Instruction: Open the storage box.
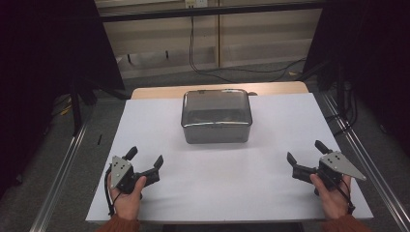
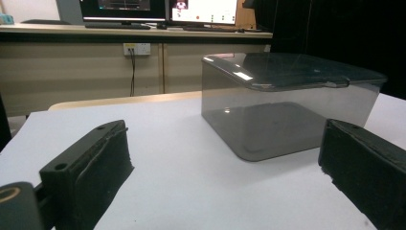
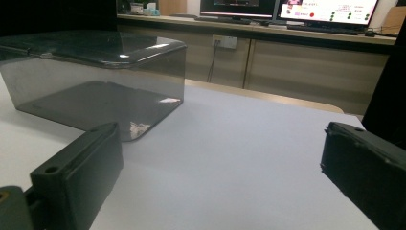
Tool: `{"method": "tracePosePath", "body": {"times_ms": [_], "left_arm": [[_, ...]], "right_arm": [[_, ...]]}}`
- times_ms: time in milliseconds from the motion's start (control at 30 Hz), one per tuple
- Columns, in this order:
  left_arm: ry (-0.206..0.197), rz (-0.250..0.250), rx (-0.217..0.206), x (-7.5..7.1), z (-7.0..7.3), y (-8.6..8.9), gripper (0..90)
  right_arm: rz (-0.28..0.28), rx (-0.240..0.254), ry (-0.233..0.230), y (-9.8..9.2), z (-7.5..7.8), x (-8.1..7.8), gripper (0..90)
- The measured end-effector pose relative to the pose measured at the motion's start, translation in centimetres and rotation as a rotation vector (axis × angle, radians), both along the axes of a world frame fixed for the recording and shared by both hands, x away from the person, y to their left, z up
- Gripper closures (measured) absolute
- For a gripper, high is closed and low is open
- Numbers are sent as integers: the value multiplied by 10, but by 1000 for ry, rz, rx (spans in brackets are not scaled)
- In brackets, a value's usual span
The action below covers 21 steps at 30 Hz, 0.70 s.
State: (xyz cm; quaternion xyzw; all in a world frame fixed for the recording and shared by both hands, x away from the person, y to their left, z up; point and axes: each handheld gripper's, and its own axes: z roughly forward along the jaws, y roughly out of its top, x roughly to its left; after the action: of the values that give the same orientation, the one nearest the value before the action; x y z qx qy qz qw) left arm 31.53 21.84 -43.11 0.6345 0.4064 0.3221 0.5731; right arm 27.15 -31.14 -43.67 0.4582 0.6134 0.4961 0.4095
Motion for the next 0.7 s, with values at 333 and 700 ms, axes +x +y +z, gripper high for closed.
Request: {"method": "tracePosePath", "body": {"times_ms": [333,700], "left_arm": [[11,-1,5,0,0,-1,36],[28,-23,-3,0,-1,-4,39]], "right_arm": [[34,-6,29,4,-3,4,2],[81,-9,52,12,-6,10,3]]}}
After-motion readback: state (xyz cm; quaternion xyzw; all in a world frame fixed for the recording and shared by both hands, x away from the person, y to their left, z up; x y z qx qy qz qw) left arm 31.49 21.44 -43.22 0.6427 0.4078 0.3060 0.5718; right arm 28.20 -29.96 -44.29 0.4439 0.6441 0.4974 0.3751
